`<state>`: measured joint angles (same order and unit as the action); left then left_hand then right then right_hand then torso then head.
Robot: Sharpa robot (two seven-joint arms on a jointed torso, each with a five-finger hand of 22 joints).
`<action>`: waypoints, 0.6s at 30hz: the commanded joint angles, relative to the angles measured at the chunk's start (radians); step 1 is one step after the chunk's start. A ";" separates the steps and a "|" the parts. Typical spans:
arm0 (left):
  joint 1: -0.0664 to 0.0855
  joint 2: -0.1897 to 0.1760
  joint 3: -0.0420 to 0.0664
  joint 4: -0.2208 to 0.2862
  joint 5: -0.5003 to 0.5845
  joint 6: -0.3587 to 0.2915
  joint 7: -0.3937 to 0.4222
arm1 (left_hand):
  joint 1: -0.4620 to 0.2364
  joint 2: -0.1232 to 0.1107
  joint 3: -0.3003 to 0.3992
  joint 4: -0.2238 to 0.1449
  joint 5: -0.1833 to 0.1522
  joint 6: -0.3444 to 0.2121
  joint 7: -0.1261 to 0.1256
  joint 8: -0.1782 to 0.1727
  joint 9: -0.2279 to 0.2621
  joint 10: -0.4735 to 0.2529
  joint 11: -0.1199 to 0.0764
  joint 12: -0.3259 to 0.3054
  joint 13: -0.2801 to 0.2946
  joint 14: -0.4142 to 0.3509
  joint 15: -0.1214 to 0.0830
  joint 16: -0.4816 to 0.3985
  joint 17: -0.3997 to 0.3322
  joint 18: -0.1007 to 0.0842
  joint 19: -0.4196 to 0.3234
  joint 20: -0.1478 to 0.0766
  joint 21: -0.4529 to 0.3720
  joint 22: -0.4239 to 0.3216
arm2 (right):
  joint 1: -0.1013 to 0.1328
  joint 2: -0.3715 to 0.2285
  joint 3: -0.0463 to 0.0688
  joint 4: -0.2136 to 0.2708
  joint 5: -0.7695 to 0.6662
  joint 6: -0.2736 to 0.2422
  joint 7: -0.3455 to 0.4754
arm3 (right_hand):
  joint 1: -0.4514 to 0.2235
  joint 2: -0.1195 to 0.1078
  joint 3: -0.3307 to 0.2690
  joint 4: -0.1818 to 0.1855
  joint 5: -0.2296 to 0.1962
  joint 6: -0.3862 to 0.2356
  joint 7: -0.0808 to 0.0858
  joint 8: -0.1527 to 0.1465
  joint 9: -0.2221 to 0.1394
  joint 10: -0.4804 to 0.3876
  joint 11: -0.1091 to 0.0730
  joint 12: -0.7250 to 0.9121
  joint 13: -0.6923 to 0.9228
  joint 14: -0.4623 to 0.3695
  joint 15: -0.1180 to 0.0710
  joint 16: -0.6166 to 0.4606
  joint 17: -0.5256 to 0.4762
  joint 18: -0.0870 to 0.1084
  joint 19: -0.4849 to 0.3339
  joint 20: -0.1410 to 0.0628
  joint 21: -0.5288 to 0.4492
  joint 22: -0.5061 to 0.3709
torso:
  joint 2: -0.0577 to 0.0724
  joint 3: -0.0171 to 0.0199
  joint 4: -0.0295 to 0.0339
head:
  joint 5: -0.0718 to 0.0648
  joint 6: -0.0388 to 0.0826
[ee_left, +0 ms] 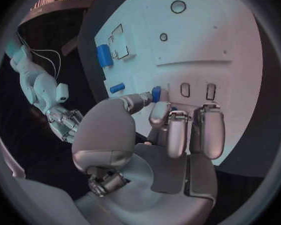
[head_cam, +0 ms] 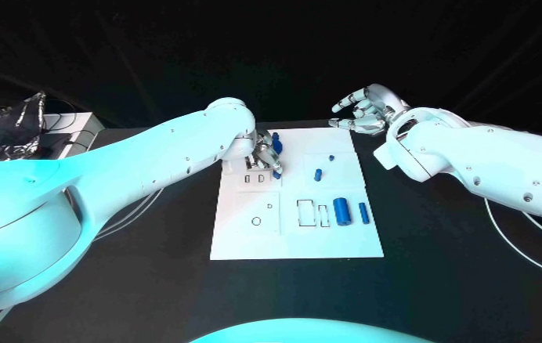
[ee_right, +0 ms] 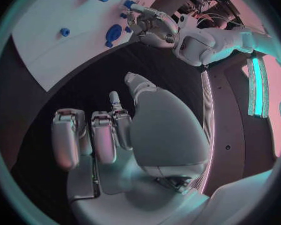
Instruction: Assemble the parts on the task board
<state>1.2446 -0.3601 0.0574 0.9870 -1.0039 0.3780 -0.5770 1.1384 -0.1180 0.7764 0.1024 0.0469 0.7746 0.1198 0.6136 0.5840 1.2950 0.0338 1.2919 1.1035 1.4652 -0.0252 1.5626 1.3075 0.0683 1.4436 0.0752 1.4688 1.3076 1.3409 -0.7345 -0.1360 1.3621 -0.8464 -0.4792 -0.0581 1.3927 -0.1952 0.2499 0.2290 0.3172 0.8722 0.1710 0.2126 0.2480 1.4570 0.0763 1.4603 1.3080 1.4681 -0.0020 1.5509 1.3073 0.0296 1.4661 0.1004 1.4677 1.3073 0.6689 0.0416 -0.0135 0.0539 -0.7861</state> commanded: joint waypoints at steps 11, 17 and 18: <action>-0.002 -0.020 0.000 0.013 0.063 -0.052 0.035 | -0.019 -0.013 0.049 -0.090 0.373 0.025 -0.019 0.061 0.099 0.016 -0.013 -0.011 -0.010 0.102 -0.016 0.003 0.253 -0.019 0.010 -0.009 0.009 0.035 | 0.000 0.001 0.001 -0.006 -0.013 0.018 -0.005 | 0.003 -0.009 0.006 0.003 0.001 -0.008 -0.001 0.007 0.000 0.001 0.007 -0.004 0.145 0.087 0.008 -0.005 0.200 0.001 0.053 0.006 -0.007 0.163 | -0.001 0.0007 0.0027 | 0.004 0.008; -0.002 -0.045 0.000 0.044 0.092 -0.081 0.035 | -0.045 -0.030 0.056 -0.103 0.497 0.046 -0.036 0.098 0.162 0.038 -0.030 -0.004 0.004 0.103 -0.031 0.004 0.255 -0.020 0.015 -0.021 0.012 0.043 | 0.000 0.000 0.001 -0.011 -0.012 0.019 -0.006 | 0.003 -0.009 0.006 0.004 0.000 -0.008 -0.001 0.007 0.000 0.001 0.007 -0.003 0.145 0.087 0.008 -0.005 0.199 0.001 0.053 0.006 -0.007 0.163 | -0.004 0.0017 0.0046 | 0.008 0.011; -0.002 -0.050 0.000 0.051 0.096 -0.085 0.035 | -0.048 -0.031 0.057 -0.104 0.505 0.048 -0.039 0.101 0.170 0.040 -0.032 -0.004 0.005 0.103 -0.033 0.004 0.255 -0.021 0.016 -0.023 0.013 0.044 | 0.000 -0.001 0.001 -0.012 -0.012 0.019 -0.006 | 0.003 -0.009 0.006 0.004 0.000 -0.008 -0.001 0.007 0.000 0.001 0.007 -0.003 0.145 0.087 0.008 -0.005 0.199 0.001 0.053 0.006 -0.007 0.163 | -0.005 0.0032 0.0043 | 0.009 0.011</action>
<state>1.2427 -0.4089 0.0567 1.0315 -0.9457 0.3274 -0.5561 1.0942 -0.1505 0.7799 0.0598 0.5392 0.7689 0.1270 0.6686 0.5837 1.3318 0.0018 1.2864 1.1099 1.4671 -0.0520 1.5626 1.3074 0.0682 1.4582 0.0607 1.4773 1.3075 1.3409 -0.7349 -0.1360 1.3508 -0.8484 -0.4744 -0.0649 1.3927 -0.1951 0.2528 0.2318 0.3172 0.8722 0.1710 0.2164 0.2480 1.4570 0.0763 1.4602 1.3077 1.4681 -0.0020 1.5509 1.3073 0.0296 1.4661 0.1005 1.4640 1.3081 0.6663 0.0429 -0.0102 0.0605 -0.7749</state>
